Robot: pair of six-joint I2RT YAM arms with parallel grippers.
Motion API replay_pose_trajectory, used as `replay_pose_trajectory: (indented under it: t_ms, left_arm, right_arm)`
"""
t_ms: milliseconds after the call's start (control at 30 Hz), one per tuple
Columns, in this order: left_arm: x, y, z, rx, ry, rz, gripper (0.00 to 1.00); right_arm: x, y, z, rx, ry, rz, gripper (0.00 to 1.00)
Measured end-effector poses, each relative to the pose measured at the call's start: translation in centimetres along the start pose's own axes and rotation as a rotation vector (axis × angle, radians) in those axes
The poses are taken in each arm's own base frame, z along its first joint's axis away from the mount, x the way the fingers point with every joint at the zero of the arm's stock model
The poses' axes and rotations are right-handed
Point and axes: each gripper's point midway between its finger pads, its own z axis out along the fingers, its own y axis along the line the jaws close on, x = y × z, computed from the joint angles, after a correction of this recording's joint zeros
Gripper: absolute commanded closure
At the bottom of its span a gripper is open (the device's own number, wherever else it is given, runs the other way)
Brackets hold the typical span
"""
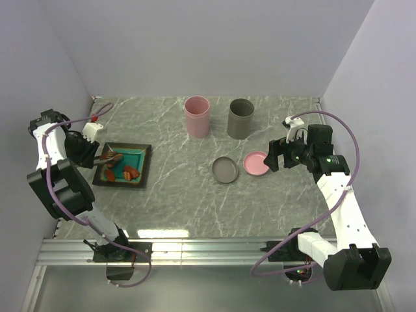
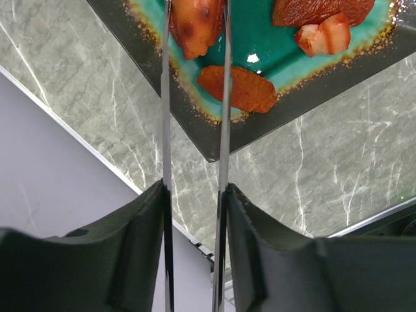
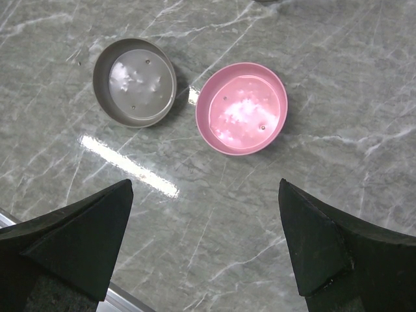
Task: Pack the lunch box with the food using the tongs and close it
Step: Pick up the food using the clamp
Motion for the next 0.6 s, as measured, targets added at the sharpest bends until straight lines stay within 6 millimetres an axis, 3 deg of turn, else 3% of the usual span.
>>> replay_pose_trajectory:
  t_ms: [367,600]
  left_arm:
    - [0.0,-0.3,-0.1,0.01,-0.002,-0.012,0.74]
    - [-1.3,-0.4,-1.7,0.01,-0.039,-0.038,0.79]
  right_arm:
    - [0.0,-0.1,0.0,0.004,0.001,0.0,0.0]
    - [0.0,-0.1,0.0,0.004,0.0,0.0,0.0]
